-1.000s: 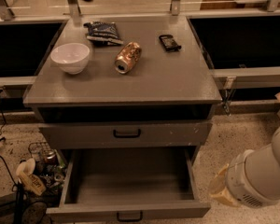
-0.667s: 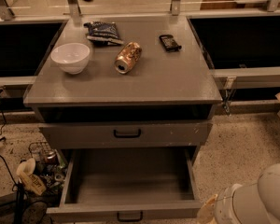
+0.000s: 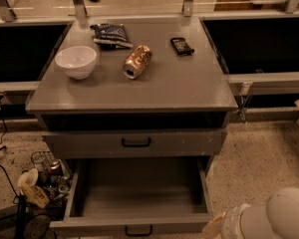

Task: Close middle drawer

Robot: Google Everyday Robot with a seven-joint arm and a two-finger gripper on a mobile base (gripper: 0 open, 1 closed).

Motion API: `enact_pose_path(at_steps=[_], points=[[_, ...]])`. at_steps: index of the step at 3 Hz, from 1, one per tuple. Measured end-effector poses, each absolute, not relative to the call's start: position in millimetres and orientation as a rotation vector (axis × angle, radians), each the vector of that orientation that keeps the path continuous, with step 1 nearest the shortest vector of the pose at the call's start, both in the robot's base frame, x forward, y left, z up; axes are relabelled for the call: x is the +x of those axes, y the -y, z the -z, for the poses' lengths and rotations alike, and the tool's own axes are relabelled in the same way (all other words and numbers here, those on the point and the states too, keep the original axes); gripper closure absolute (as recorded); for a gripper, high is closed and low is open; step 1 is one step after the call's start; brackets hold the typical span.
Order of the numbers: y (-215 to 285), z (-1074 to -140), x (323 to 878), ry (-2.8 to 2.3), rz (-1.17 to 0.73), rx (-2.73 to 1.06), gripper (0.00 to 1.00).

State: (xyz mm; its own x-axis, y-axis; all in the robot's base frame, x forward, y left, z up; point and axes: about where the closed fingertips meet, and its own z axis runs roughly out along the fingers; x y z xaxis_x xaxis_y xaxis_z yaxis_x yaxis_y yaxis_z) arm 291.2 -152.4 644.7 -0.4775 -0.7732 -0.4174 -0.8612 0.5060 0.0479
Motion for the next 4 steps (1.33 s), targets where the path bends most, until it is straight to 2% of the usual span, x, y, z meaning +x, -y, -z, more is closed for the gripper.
enact_pose_path(at_steps=[1,3,4], points=[[131,-576,303,-2.427,-0.464,-1.241,1.0],[137,-547,299,-2.471,-0.459,-1.155,1.0],[148,-490,299,-2.57,-0.454,-1.059,1.0]])
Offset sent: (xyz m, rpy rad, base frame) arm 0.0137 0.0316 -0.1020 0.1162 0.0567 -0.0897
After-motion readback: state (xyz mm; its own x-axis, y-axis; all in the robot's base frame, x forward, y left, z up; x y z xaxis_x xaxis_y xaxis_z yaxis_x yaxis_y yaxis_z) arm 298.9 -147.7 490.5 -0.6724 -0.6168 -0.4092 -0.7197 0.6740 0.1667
